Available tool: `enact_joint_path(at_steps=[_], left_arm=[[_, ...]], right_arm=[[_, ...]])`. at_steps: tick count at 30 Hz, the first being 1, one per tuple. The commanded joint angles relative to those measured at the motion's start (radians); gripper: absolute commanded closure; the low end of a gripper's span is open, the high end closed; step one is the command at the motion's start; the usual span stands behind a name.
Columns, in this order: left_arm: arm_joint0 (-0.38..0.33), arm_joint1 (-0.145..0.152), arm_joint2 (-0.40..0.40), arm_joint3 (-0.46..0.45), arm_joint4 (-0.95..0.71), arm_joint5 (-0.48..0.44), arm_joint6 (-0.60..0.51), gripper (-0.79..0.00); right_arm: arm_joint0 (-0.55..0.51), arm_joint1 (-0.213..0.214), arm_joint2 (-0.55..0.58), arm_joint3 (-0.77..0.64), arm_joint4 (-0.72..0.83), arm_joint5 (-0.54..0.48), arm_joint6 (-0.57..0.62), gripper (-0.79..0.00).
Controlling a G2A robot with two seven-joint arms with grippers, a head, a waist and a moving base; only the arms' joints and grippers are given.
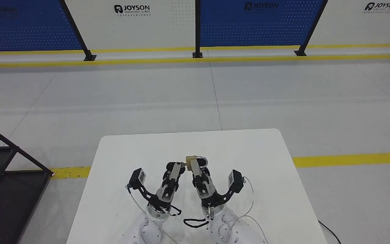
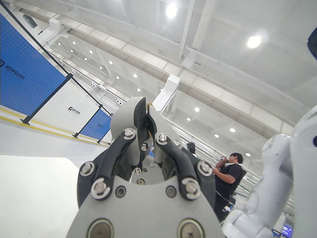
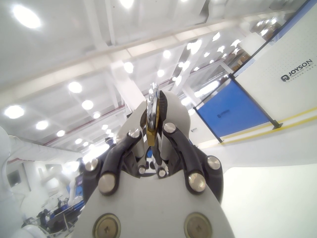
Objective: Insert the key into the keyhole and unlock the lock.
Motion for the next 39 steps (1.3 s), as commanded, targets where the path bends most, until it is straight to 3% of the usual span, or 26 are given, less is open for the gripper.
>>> enact_joint_path(at_steps=[1,18,34,35,37,39], left_arm=[[-0.002,0.0,-0.002,0.001,0.008,0.0,0.002,0.0],[0.0,-0.003,-0.032,0.014,0.182,0.021,0.089,0.0],[-0.009,-0.001,-0.028,0.023,0.353,0.135,0.215,0.0],[-0.009,-0.001,-0.027,0.023,0.353,0.136,0.216,-0.049],[-0.009,0.001,-0.025,0.024,0.343,0.136,0.217,-0.24],[-0.009,0.002,-0.022,0.026,0.314,0.122,0.202,-0.299]], right_arm=[[0.0,0.0,0.0,0.001,0.0,0.0,0.003,0.0],[-0.003,0.001,0.009,0.0,-0.001,0.003,0.05,0.0],[-0.019,0.004,0.025,-0.021,0.037,0.018,0.114,0.0],[-0.02,0.004,0.027,-0.023,0.038,0.018,0.115,0.0],[-0.023,0.005,0.029,-0.027,0.039,0.017,0.118,0.0],[-0.025,0.005,0.031,-0.029,0.041,0.014,0.119,0.0]])
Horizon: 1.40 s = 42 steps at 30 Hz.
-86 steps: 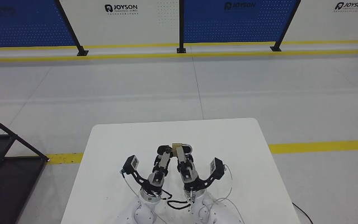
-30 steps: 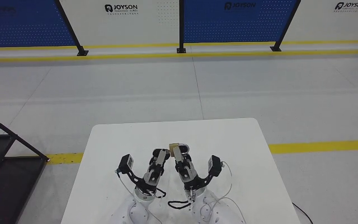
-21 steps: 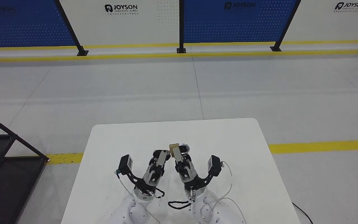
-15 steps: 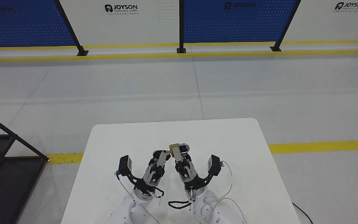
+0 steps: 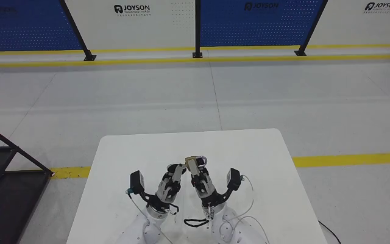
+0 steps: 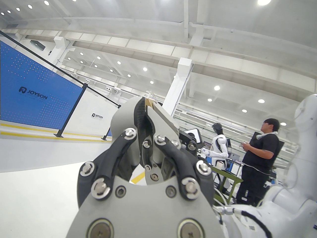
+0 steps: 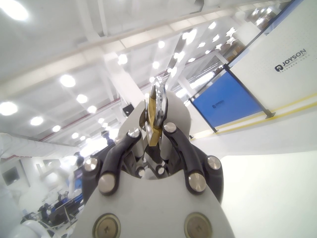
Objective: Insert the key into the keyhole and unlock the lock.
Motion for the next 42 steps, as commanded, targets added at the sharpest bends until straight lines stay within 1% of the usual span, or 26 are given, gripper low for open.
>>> enact_joint_path(at_steps=[1,4,7,8,10,12,14,16,17,19,22,25,27,30,34,38,42], left_arm=[[-0.001,0.002,0.0,0.0,-0.028,-0.016,-0.016,-0.299],[0.002,0.006,-0.009,-0.004,-0.065,-0.042,-0.042,-0.308],[0.011,0.016,-0.032,-0.009,-0.137,-0.107,-0.107,-0.326],[0.016,0.02,-0.046,-0.013,-0.153,-0.128,-0.128,-0.332],[0.032,0.034,-0.035,-0.022,-0.192,-0.13,-0.191,-0.336],[0.045,0.059,-0.031,-0.046,-0.25,-0.13,-0.295,-0.357],[0.063,0.092,-0.026,-0.074,-0.339,-0.13,-0.435,-0.366],[0.083,0.126,-0.027,-0.106,-0.463,-0.13,-0.588,-0.351],[0.09,0.143,-0.029,-0.129,-0.54,-0.13,-0.657,-0.372],[0.1,0.174,-0.039,-0.164,-0.685,-0.13,-0.795,-0.363],[0.105,0.207,-0.065,-0.195,-0.842,-0.13,-0.931,-0.366],[0.103,0.227,-0.067,-0.211,-0.967,-0.13,-1.032,-0.357],[0.098,0.236,-0.071,-0.215,-1.014,-0.13,-1.071,-0.351],[0.091,0.244,-0.065,-0.215,-1.067,-0.13,-1.122,-0.296],[0.084,0.249,-0.057,-0.217,-1.092,-0.13,-1.158,-0.274],[0.075,0.248,-0.053,-0.211,-1.071,-0.13,-1.158,-0.277],[0.069,0.243,-0.044,-0.201,-1.03,-0.13,-1.126,-0.28]], right_arm=[[-0.002,0.001,0.002,-0.002,0.001,-0.002,0.001,0.0],[-0.005,0.002,0.007,-0.006,0.0,-0.008,0.005,0.0],[-0.009,0.007,0.02,-0.013,-0.004,-0.024,0.014,0.0],[-0.01,0.01,0.023,-0.015,-0.006,-0.045,0.028,0.0],[-0.014,0.018,0.039,-0.019,-0.006,-0.082,0.062,0.0],[-0.02,0.028,0.055,-0.026,-0.004,-0.128,0.106,0.0],[-0.026,0.038,0.073,-0.035,0.009,-0.165,0.152,0.0],[-0.033,0.046,0.089,-0.042,0.026,-0.194,0.199,0.0],[-0.037,0.05,0.095,-0.048,0.037,-0.205,0.22,0.0],[-0.043,0.057,0.103,-0.057,0.061,-0.225,0.265,0.0],[-0.05,0.064,0.114,-0.071,0.094,-0.23,0.321,0.0],[-0.056,0.069,0.12,-0.084,0.121,-0.224,0.357,0.0],[-0.057,0.071,0.122,-0.09,0.137,-0.218,0.377,0.0],[-0.058,0.073,0.122,-0.096,0.163,-0.208,0.397,0.0],[-0.059,0.074,0.122,-0.102,0.188,-0.197,0.418,0.0],[-0.056,0.075,0.115,-0.104,0.203,-0.181,0.44,0.0],[-0.055,0.075,0.11,-0.106,0.209,-0.17,0.45,0.0]])
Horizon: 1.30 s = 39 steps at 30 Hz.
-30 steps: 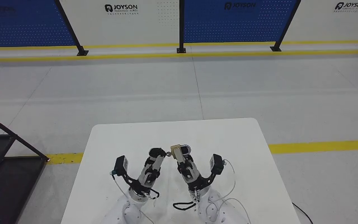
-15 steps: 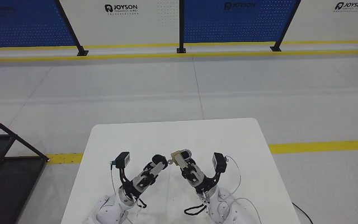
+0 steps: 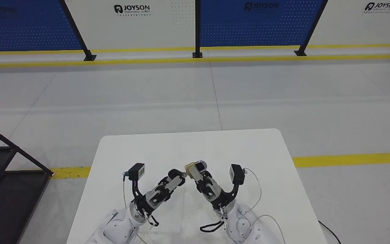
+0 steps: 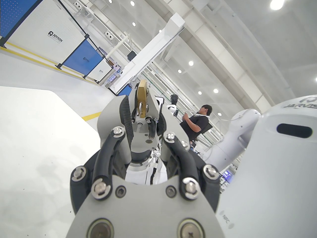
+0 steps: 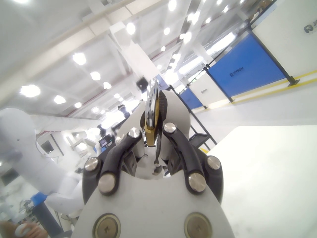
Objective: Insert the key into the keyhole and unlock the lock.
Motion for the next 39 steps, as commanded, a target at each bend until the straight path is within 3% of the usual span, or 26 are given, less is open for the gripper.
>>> enact_joint_path(at_steps=[1,5,12,21,31,39], left_arm=[[-0.002,-0.003,0.003,0.004,0.024,0.0,0.021,-0.277],[-0.005,-0.007,0.012,0.01,0.058,0.0,0.059,-0.252],[-0.007,-0.013,0.016,0.017,0.128,0.0,0.128,0.0],[-0.007,-0.021,0.008,0.035,0.265,0.0,0.248,0.0],[0.003,-0.045,-0.005,0.059,0.535,0.009,0.455,0.0],[0.001,-0.059,0.009,0.075,0.594,0.0,0.542,0.0]], right_arm=[[0.001,0.0,-0.002,0.0,0.001,0.003,0.005,0.0],[0.002,0.001,-0.006,-0.001,0.004,0.009,0.012,0.0],[0.003,0.002,-0.01,-0.001,0.009,0.017,0.02,0.0],[0.001,0.003,-0.012,-0.005,0.001,0.038,0.023,0.0],[-0.009,0.005,-0.012,-0.016,-0.003,0.077,0.023,0.0],[-0.01,0.008,-0.014,-0.021,-0.009,0.091,0.032,0.0]])
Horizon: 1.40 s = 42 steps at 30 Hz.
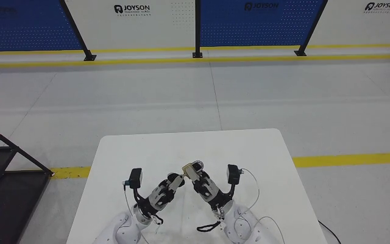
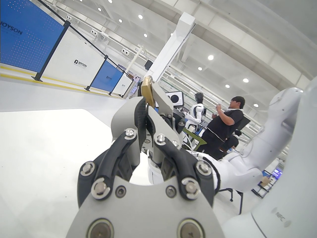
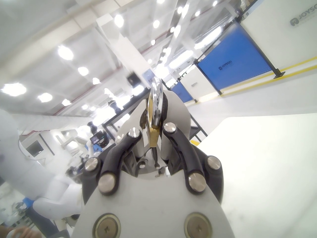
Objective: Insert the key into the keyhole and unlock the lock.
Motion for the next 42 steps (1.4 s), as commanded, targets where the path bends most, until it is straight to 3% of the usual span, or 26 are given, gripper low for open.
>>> enact_joint_path(at_steps=[1,21,22,23,36,40,42], left_arm=[[-0.002,-0.002,0.003,0.004,0.003,-0.002,0.006,0.0],[-0.023,-0.016,0.029,0.021,-0.032,0.02,-0.002,0.0],[-0.024,-0.017,0.028,0.021,-0.033,0.02,-0.002,0.0],[-0.024,-0.017,0.027,0.021,-0.034,0.021,-0.002,0.0],[-0.025,-0.021,0.013,0.026,-0.051,0.007,0.003,0.0],[-0.023,-0.022,0.006,0.025,-0.056,0.003,0.005,0.0],[-0.022,-0.022,0.001,0.026,-0.058,0.001,0.007,0.0]], right_arm=[[0.0,0.001,-0.001,0.0,-0.001,0.0,0.002,0.0],[-0.009,0.004,-0.006,-0.01,-0.063,0.013,-0.057,0.0],[-0.01,0.005,-0.006,-0.011,-0.065,0.016,-0.059,-0.231],[-0.01,0.005,-0.007,-0.012,-0.067,0.016,-0.06,-0.28],[-0.018,0.011,0.0,-0.02,-0.067,0.012,-0.071,-0.268],[-0.023,0.014,0.009,-0.023,-0.062,0.011,-0.07,-0.172],[-0.026,0.016,0.013,-0.025,-0.059,0.01,-0.069,-0.16]])
